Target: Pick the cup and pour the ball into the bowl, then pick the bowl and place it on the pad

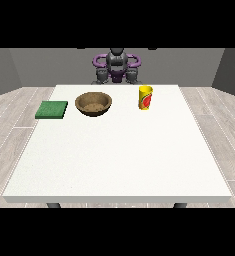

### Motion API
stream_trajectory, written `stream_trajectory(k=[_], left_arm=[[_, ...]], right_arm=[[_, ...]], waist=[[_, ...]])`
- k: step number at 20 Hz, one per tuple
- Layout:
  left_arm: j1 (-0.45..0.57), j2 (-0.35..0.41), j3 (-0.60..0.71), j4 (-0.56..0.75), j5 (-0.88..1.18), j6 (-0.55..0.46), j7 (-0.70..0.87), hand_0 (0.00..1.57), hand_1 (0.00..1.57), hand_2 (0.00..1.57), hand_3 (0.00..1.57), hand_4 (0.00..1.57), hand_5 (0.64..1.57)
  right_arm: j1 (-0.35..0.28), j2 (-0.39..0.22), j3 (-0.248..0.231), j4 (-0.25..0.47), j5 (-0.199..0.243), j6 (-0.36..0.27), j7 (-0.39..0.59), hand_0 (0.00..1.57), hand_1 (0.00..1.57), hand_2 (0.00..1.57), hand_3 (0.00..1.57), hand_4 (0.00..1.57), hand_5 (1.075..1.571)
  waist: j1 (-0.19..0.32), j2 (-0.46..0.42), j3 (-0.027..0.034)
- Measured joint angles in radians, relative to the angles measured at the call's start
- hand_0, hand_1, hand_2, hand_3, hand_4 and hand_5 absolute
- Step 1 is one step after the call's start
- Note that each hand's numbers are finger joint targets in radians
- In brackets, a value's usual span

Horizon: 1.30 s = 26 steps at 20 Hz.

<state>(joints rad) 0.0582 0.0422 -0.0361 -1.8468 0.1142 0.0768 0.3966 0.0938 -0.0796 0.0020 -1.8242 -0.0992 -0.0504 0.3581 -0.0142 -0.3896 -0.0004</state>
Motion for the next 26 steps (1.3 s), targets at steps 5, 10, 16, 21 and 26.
stream_trajectory(k=[5, 10, 16, 21, 26], left_arm=[[-0.069, -0.013, -0.016, -0.079, -0.03, 0.05, 0.053, 0.0, 0.0, 0.0, 0.0, 0.6, 1.556], [-0.14, -0.012, 0.002, -0.035, -0.049, 0.034, -0.085, 0.0, 0.0, 0.0, 0.0, 0.58, 1.537], [-0.176, -0.008, 0.021, 0.085, -0.1, 0.017, -0.33, 0.0, 0.0, 0.0, 0.0, 0.55, 1.496], [-0.181, 0.016, 0.071, 0.241, -0.096, -0.025, -0.532, 0.0, 0.0, 0.0, 0.0, 0.31, 1.48], [-0.2, 0.029, 0.105, 0.443, -0.098, -0.063, -0.688, 0.0, 0.0, 0.0, 0.0, 0.0, 1.442]], right_arm=[[-0.046, -0.029, -0.046, -0.13, -0.042, -0.01, 0.087, 0.0, 0.0, 0.0, 0.0, 0.76, 1.551], [-0.112, -0.005, -0.052, -0.112, -0.021, -0.018, -0.022, 0.0, 0.0, 0.0, 0.22, 0.73, 1.551], [-0.159, -0.005, -0.088, -0.033, -0.051, 0.034, -0.197, 0.0, 0.0, 0.0, 0.0, 0.69, 1.547], [-0.187, -0.041, -0.147, 0.022, -0.093, 0.088, -0.282, 0.0, 0.0, 0.0, 0.0, 0.68, 1.553], [-0.202, -0.073, -0.192, 0.072, -0.132, 0.132, -0.314, 0.0, 0.0, 0.0, 0.0, 0.66, 1.558]], waist=[[-0.024, 0.101, 0.0004], [-0.023, 0.281, 0.0003], [-0.034, 0.472, 0.0003], [-0.048, 0.564, 0.0], [-0.061, 0.578, -0.0001]])
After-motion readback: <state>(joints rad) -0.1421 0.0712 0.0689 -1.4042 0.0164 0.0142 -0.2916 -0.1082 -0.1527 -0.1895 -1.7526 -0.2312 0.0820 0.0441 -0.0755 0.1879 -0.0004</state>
